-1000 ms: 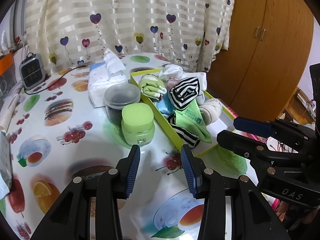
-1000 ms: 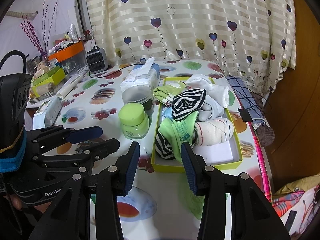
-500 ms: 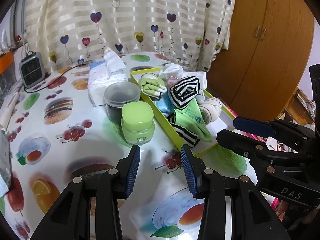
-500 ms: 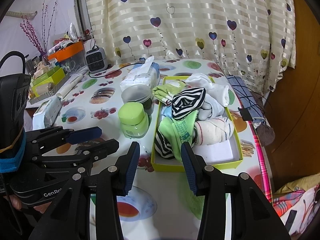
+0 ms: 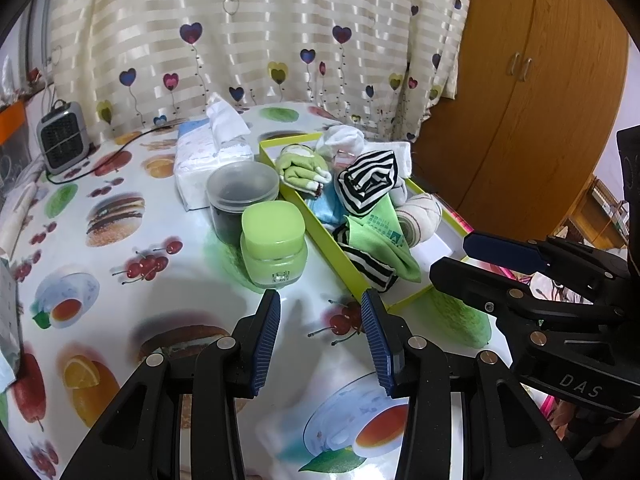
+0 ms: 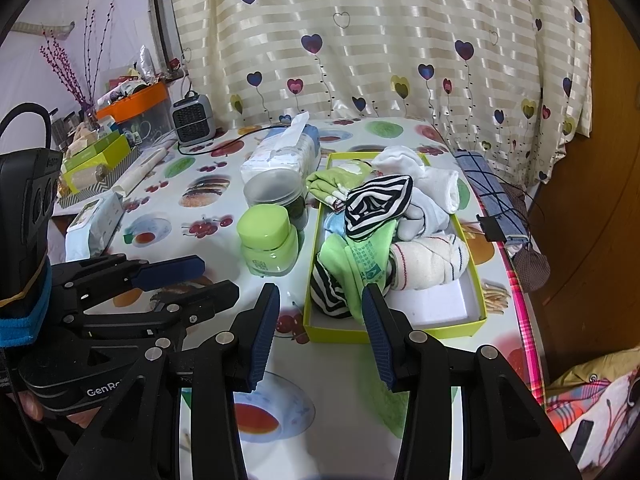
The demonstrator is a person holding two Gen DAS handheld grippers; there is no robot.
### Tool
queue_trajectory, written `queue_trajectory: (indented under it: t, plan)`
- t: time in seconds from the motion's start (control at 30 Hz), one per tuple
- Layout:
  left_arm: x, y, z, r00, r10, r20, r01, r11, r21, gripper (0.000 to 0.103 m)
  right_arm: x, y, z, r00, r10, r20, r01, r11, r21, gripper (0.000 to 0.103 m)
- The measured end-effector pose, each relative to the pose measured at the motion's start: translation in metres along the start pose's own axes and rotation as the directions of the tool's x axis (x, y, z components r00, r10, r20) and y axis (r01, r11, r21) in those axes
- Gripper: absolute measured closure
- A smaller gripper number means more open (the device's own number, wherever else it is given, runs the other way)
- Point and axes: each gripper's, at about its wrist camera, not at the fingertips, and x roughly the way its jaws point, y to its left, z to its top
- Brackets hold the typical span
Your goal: Organize soft objects
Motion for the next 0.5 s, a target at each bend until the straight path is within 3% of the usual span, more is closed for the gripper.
queue_trajectory:
  t: [0.5]
  plan:
    - [-0.0005, -0.001, -0.0001, 1.0, -0.003, -0.001, 0.003, 1.0, 0.0, 0.062, 0.0001, 0.0002, 0.0004, 1.0, 0.0, 0.002, 0.0, 1.0, 0.0, 0.059]
